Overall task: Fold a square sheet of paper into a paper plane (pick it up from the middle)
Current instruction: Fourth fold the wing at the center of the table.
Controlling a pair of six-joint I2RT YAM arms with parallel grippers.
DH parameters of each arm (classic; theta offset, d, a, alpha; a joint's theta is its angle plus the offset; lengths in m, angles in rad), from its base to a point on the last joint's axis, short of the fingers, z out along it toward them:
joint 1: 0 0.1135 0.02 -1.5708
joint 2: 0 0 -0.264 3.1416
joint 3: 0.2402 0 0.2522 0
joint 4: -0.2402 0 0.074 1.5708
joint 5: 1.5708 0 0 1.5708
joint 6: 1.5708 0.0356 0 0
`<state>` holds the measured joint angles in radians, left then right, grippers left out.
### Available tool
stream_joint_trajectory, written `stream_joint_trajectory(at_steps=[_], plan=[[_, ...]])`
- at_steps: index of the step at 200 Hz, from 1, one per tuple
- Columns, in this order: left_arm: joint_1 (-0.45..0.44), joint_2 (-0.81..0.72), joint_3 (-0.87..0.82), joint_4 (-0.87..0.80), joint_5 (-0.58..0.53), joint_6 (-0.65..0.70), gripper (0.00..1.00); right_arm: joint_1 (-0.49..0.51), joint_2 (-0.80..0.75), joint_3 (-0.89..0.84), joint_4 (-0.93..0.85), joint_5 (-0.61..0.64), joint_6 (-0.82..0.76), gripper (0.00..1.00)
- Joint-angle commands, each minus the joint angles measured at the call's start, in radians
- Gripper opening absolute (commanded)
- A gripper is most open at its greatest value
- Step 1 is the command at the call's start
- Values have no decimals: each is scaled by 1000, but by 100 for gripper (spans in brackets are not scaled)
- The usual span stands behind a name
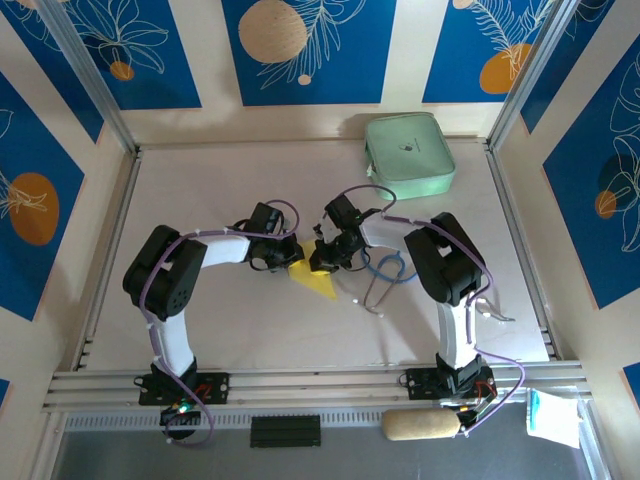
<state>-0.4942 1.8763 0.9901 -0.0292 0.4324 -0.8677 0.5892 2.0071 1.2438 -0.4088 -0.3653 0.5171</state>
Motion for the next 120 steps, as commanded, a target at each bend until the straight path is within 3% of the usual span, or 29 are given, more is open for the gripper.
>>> stream_joint_trajectory(at_steps=[1, 48, 120], plan=[[-5, -8, 19, -7, 11, -11, 3, 1, 20, -1, -21, 1, -5, 4], [-6, -20, 11, 113, 87, -16, 13, -5, 48, -4, -20, -10, -29, 4], [-4, 62, 20, -24, -42, -9, 3, -17, 36, -22, -13, -17, -54, 4]])
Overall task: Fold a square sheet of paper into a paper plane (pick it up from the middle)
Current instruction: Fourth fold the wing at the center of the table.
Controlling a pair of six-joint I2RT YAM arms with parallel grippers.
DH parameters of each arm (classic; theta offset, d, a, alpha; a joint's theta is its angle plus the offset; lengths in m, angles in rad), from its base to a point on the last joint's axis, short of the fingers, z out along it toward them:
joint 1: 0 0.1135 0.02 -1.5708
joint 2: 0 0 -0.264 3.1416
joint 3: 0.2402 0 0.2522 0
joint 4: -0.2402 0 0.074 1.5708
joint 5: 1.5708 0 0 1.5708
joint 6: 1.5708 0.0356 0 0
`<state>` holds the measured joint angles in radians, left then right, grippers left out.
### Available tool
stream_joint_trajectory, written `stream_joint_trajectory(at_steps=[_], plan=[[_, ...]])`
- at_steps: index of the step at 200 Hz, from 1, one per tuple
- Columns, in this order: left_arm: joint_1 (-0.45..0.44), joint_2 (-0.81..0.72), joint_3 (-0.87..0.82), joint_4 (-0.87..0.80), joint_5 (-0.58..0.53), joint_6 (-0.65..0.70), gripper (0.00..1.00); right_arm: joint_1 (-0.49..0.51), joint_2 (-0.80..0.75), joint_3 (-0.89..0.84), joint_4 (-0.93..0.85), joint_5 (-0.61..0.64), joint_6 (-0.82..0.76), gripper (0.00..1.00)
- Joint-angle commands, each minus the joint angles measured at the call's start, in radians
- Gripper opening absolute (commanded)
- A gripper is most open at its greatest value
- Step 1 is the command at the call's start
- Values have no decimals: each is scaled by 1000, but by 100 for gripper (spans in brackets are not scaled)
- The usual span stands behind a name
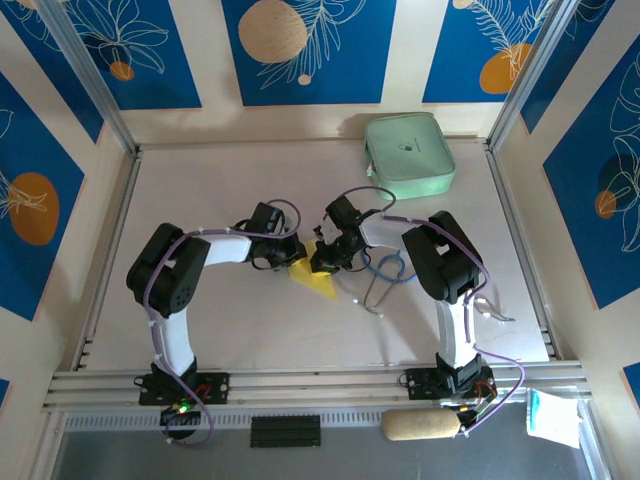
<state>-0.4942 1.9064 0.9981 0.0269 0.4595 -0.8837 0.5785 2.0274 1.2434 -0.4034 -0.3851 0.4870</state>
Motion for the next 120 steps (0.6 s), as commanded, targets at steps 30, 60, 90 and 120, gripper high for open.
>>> stream_joint_trajectory(at_steps=[30, 60, 90, 120], plan=[[-3, 39, 8, -140, -126, 11, 1, -6, -21, -60, -32, 14, -27, 5], [2, 40, -3, -159, -147, 14, 0, -6, -80, -140, -39, 21, -28, 4], [4, 43, -5, -159, -147, 17, 0, -8, -152, -229, -46, 26, -25, 5], [5, 42, 6, -168, -142, 25, 0, -14, -216, -309, -54, 31, -20, 5]])
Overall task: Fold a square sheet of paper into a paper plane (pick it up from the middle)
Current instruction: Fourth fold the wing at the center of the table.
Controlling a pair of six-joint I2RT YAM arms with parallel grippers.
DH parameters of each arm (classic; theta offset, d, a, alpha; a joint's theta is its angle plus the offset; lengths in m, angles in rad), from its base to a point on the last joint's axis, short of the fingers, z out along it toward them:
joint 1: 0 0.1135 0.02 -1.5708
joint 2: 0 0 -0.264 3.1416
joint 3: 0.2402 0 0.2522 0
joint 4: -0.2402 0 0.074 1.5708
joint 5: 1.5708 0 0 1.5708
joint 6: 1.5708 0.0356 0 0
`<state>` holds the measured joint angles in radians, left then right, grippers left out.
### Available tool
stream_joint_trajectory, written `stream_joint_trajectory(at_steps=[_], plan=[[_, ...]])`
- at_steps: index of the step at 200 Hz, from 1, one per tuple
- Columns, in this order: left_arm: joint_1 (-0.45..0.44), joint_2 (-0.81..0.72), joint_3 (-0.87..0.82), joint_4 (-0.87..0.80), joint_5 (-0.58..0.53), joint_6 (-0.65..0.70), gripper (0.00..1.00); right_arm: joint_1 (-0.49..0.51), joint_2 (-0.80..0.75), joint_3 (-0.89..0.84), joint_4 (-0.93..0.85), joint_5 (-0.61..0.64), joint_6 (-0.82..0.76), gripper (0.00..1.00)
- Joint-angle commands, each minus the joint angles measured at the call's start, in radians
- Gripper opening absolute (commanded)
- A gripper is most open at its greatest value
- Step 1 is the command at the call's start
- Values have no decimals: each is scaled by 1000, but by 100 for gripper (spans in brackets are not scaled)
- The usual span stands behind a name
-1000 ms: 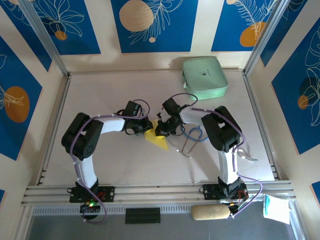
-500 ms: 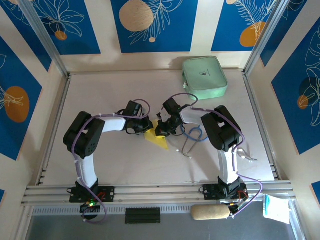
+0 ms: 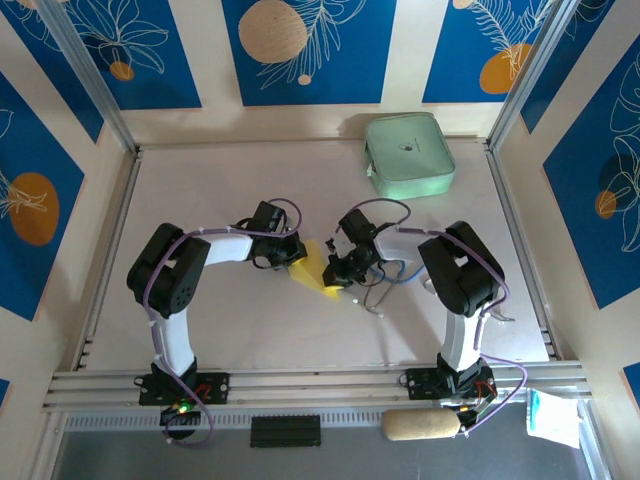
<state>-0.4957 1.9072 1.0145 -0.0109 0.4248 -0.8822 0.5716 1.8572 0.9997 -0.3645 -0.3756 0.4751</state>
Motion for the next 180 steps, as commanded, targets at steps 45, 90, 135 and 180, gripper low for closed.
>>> stream_joint_trajectory(at_steps=[45, 90, 135, 180], plan=[[6, 8, 23, -108, -49, 25, 3, -36, -128, -70, -65, 12, -5, 5], [12, -140, 82, -109, -38, -10, 23, -65, -202, -34, 79, 58, 128, 27], [63, -294, -26, -97, -140, -42, 42, -98, -65, 68, 96, -10, 103, 31], [108, -401, -166, -54, -164, -65, 53, -76, 29, 160, 59, -64, 7, 28]])
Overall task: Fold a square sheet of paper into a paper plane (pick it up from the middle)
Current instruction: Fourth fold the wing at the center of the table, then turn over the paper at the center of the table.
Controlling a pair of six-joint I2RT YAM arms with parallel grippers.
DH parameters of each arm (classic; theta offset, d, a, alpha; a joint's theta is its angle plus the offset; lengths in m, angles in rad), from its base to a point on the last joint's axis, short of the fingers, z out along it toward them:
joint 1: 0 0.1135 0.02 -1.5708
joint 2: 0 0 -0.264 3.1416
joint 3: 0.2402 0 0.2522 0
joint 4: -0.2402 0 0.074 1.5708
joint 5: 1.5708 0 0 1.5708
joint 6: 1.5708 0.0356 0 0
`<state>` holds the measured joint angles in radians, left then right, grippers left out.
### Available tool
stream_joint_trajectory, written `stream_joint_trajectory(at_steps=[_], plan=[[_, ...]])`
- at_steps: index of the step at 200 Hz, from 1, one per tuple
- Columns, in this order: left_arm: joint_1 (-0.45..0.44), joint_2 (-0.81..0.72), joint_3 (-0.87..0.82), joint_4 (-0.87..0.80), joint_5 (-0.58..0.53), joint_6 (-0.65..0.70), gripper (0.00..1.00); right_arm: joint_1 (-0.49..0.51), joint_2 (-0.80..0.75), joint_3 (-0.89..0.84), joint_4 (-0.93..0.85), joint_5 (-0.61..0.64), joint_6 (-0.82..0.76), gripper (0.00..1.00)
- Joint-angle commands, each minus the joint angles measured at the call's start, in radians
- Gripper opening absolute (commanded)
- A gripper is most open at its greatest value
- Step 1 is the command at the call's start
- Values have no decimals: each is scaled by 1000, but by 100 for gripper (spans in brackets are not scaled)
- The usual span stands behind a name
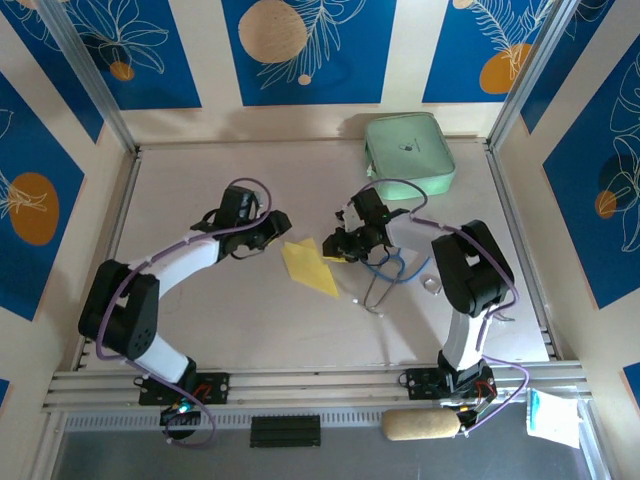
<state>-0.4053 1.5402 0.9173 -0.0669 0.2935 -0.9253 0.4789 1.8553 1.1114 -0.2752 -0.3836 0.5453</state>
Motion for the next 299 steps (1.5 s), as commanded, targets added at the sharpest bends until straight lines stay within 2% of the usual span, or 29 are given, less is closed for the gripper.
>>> stream_joint_trajectory(at_steps=[1, 84, 121, 138, 193, 233, 299], plan=[[18, -35, -71, 3, -34, -22, 53, 18, 33, 49, -31, -56, -63, 28], [24, -89, -171, 72, -36, -42, 74, 47, 165, 167, -52, -67, -115, 25], [28, -154, -217, 121, -23, -29, 83, 42, 156, 189, -29, -107, -127, 8], [28, -192, -247, 173, 13, -27, 86, 32, 129, 189, 7, -161, -99, 5], [5, -246, -324, 463, 192, -122, 87, 1, 13, 174, 154, -317, 100, 4], [-63, -202, -330, 595, 213, -141, 83, -19, -27, 154, 277, -387, 264, 4], [-78, -76, -287, 782, 286, -198, 52, -26, -38, 127, 408, -453, 401, 5]])
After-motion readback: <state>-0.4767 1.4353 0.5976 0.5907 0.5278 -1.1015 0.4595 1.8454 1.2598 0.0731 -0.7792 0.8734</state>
